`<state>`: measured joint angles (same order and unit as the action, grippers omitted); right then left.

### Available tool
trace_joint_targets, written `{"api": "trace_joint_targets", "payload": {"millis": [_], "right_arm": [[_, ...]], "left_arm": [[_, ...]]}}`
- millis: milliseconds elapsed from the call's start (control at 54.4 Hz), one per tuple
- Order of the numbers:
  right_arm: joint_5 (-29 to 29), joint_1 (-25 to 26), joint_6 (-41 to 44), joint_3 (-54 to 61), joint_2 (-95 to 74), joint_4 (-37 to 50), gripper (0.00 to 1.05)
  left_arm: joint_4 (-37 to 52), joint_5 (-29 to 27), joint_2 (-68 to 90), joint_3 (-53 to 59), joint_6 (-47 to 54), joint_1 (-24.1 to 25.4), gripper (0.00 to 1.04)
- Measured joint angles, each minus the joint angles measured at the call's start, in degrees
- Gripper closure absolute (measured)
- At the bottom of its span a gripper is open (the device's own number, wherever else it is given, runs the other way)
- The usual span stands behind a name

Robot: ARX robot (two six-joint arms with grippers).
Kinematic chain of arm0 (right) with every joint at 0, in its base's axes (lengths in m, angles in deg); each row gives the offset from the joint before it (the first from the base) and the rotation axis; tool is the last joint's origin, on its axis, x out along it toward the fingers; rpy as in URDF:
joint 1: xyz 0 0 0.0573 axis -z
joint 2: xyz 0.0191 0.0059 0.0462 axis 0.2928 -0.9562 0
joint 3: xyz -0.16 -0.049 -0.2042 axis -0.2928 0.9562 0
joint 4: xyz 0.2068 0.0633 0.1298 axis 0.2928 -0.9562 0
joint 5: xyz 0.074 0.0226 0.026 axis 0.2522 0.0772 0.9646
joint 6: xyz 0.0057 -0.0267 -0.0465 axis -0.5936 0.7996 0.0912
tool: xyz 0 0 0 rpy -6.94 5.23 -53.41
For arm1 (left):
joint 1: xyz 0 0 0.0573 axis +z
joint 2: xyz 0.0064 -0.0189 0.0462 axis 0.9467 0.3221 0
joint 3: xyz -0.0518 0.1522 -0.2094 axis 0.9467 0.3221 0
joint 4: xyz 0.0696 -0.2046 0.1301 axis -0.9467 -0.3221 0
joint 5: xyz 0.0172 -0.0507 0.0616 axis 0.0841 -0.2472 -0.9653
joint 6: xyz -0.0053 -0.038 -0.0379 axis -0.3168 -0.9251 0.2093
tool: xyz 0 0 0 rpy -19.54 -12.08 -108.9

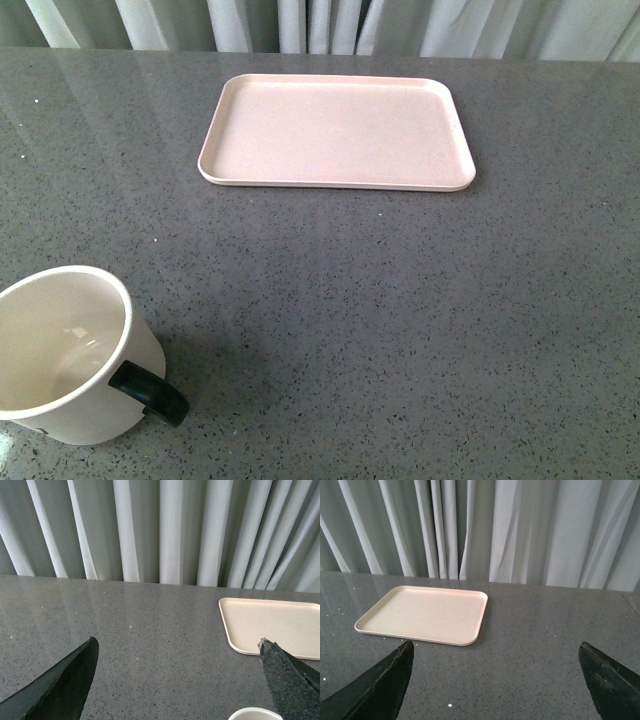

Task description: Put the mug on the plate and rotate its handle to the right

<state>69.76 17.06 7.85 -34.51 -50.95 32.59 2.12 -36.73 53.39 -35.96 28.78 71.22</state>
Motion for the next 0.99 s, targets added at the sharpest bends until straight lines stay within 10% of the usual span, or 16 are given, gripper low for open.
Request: {"api": "trace_joint_targets", "payload": {"millis": [643, 809, 992], "right_arm": [[0.0, 0.0, 0.0, 0.0, 0.0, 0.0, 0.09], [0.07, 0.0, 0.0, 0.0, 0.02, 0.0, 0.09], [0.02, 0.0, 0.0, 0.0, 0.02, 0.0, 0.09]], "left_arm": [[0.0, -0.02, 0.0, 0.0, 0.0, 0.0, 0.09], [-31.32, 12.11, 20.65, -14.23, 1.79, 1.51, 0.09], [-31.23, 11.78, 28.33, -18.14, 7.1, -0.98, 0.09]]}}
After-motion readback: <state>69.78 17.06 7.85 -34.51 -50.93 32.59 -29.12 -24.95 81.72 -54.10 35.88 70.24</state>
